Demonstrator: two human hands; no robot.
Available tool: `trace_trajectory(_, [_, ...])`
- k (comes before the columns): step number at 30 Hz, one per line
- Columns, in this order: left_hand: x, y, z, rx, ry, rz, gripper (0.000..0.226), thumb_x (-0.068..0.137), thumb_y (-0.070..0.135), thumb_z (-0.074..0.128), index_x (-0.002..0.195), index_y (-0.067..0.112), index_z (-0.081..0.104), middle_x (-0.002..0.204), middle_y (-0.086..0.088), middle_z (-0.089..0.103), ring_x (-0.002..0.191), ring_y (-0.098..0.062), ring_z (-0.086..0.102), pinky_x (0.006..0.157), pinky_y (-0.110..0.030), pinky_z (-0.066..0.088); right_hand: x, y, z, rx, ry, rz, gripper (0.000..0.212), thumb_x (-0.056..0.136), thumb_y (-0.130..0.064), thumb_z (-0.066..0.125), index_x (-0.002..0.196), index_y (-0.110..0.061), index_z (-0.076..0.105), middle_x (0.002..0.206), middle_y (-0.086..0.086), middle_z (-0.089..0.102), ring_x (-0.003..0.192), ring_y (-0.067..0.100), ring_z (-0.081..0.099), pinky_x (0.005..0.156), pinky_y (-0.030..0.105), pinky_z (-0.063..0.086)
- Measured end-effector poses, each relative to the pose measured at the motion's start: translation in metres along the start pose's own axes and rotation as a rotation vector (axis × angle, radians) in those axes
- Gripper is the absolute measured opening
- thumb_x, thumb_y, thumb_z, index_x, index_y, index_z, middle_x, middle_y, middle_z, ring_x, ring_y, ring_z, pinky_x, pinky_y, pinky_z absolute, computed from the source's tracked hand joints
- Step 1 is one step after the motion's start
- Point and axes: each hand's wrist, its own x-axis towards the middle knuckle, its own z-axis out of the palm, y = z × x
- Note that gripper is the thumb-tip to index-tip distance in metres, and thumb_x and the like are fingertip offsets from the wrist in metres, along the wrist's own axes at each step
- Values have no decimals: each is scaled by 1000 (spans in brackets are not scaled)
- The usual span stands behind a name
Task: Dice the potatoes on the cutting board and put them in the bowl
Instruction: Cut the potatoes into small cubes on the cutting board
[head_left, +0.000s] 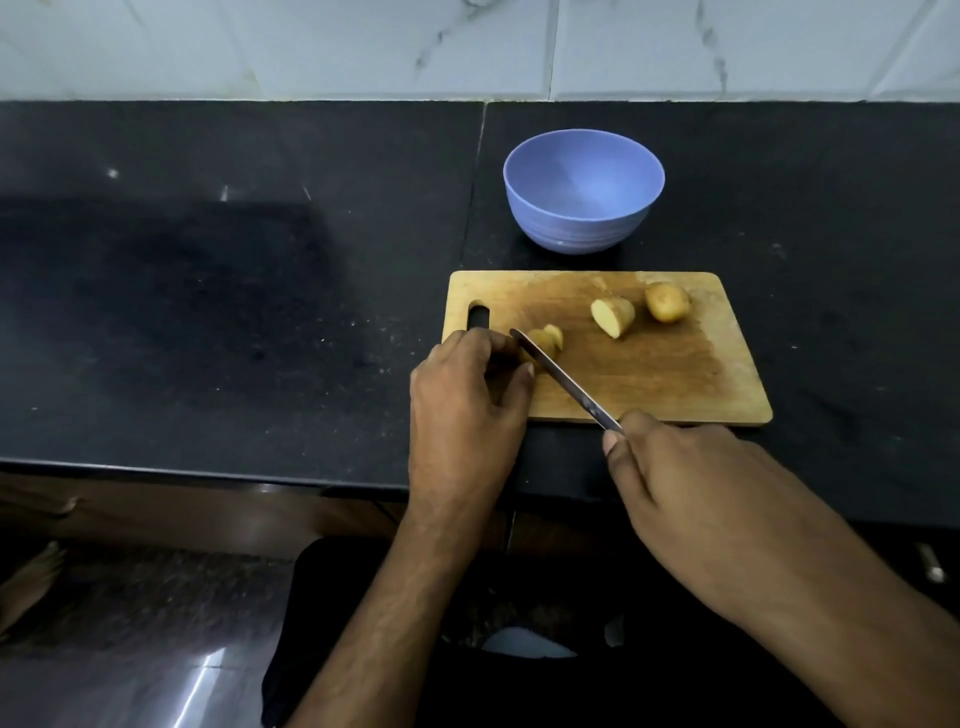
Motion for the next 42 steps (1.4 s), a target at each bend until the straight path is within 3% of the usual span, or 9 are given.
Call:
trace_trajectory(5, [1,-1,0,-37,-5,-10,13,85,19,80,97,20,75,92,13,70,87,-2,65,80,-22,54,3,-1,-2,-50,-28,-8,27,103,-46,21,88,-33,39,65,-7,53,54,6,52,49,22,35])
trace_trajectory(10, [1,-5,0,-36,19,1,7,85,18,81,91,20,79,88,13,72,84,-2,66,79,-27,55,8,-2,-1,-69,-35,-8,27,103,-45,21,90,-31,41,65,-7,51,54,4,49,47,22,33])
trace_trajectory(14, [1,-5,0,-25,18,24,5,84,16,81,89,18,80,90,12,73,85,-1,66,81,-24,55,12,-2,0,-64,-58,-20,29,103,-45,22,98,-31,48,66,-7,54,56,6,54,51,25,42])
trace_trajectory(22, [2,-7,0,-7,27,40,6,84,14,80,90,17,80,92,12,73,86,-2,67,81,-26,55,30,15,37,-108,53,-42,28,97,-45,23,73,-33,32,53,-8,45,46,6,43,48,34,49])
trace_trajectory(28, [1,-4,0,-9,33,15,7,84,14,81,89,18,78,89,14,71,84,0,65,77,-14,51,27,29,37,-128,-27,-45,31,94,-51,12,69,-41,28,53,-7,43,47,8,44,53,40,53])
trace_trajectory(31, [0,-2,0,-15,25,-3,8,86,16,79,91,20,76,86,14,69,83,-1,64,74,-11,48,15,25,18,-64,-110,-29,34,97,-47,16,71,-32,32,60,-6,48,55,9,50,58,34,50])
trace_trajectory(34, [1,-2,0,-55,10,-31,21,87,15,77,106,19,72,93,14,70,85,1,65,77,-12,49,0,19,-3,-60,-201,-9,31,103,-44,24,81,-28,40,68,-4,54,58,6,53,54,26,42])
trace_trajectory(37, [2,-2,1,-64,-9,-26,29,88,12,74,116,18,68,99,13,72,89,0,66,84,-17,52,-11,14,-9,-74,-197,14,32,103,-46,23,83,-28,39,69,-4,54,59,7,53,55,26,43])
trace_trajectory(42, [0,1,0,-70,0,-52,28,89,9,73,115,18,67,92,14,68,87,2,63,78,-6,45,-12,7,-3,-50,-131,31,29,104,-45,21,86,-30,38,69,-6,53,60,6,51,54,25,41])
